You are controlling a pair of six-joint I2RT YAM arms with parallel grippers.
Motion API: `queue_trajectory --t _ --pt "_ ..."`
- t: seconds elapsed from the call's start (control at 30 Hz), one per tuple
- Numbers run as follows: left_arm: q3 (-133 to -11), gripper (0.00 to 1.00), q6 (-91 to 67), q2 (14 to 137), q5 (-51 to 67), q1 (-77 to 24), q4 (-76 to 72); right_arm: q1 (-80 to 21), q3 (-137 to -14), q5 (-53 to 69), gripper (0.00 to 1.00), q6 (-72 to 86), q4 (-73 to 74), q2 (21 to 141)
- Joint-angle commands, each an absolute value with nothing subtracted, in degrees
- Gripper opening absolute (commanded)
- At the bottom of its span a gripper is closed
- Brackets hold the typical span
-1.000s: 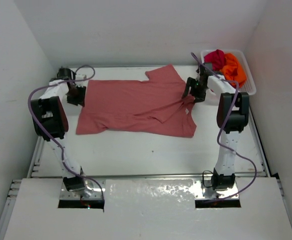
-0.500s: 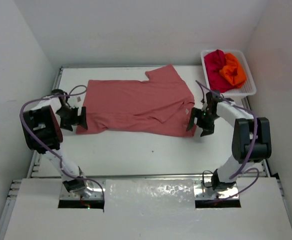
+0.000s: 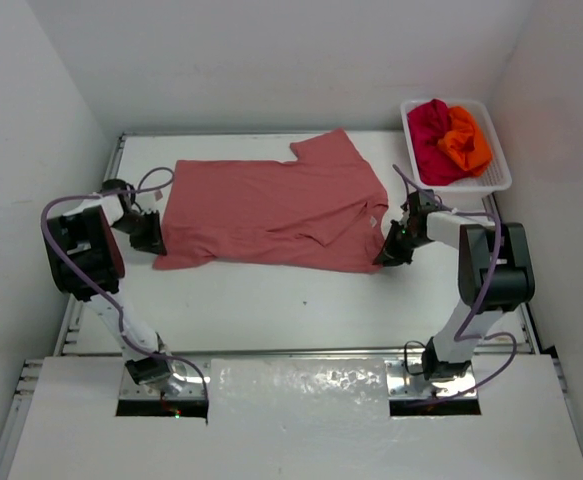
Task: Fold and stack the t-shirts
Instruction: Fold the flattened tshirt in 1/3 of the way
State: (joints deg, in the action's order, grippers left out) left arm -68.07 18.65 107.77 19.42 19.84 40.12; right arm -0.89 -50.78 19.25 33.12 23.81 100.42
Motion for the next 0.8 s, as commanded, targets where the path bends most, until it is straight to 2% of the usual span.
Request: queue_trajectory --t 0.0,0.03,0.27,0.4,0.47,0.53,0.57,0.6,0.67,0.7,0.73,0.77 --pt "-67.23 0.00 21.00 109.16 21.01 19.51 40.78 -0.70 -49.57 16.00 0.06 34.81 19.85 100.99" --pt "-67.76 0.00 21.61 109.25 20.31 19.51 41.04 -0.53 -49.66 15.21 0.00 34.20 22.82 100.55" --pt "-72.07 0.00 28.47 106.53 7.31 20.13 43.15 3.78 -46.41 11.25 0.00 25.24 35.67 93.34" --pt "-70.40 0.00 30.23 105.47 9.40 19.78 45.26 3.69 -43.95 13.80 0.00 24.52 36.04 91.76" --pt "-68.91 0.08 30.24 105.21 10.54 19.69 45.79 3.78 -43.24 13.54 0.01 24.00 35.77 91.58" --pt "-68.03 0.18 30.23 105.21 10.63 19.69 46.84 3.78 -43.59 13.01 0.07 23.82 35.68 92.02" --pt "-67.85 0.21 30.32 104.94 10.29 19.69 47.28 3.78 -44.12 13.01 0.11 23.47 35.94 92.28" --pt "-67.85 0.26 30.50 104.77 10.02 19.77 48.24 3.69 -44.73 12.92 0.21 23.03 36.82 92.46" --pt "-68.73 0.46 31.28 103.72 8.09 19.95 49.65 3.78 -47.01 12.05 0.41 21.46 38.49 92.81" --pt "-69.60 0.66 31.72 103.36 7.13 20.04 50.09 3.87 -49.11 11.34 0.53 20.66 40.85 92.81" --pt "-72.05 0.77 32.08 102.75 4.86 20.21 50.45 3.78 -50.52 9.25 0.56 19.87 42.44 92.81" --pt "-73.90 0.80 32.78 102.66 3.62 20.30 50.62 3.87 -52.28 8.10 0.59 18.04 44.28 92.81"
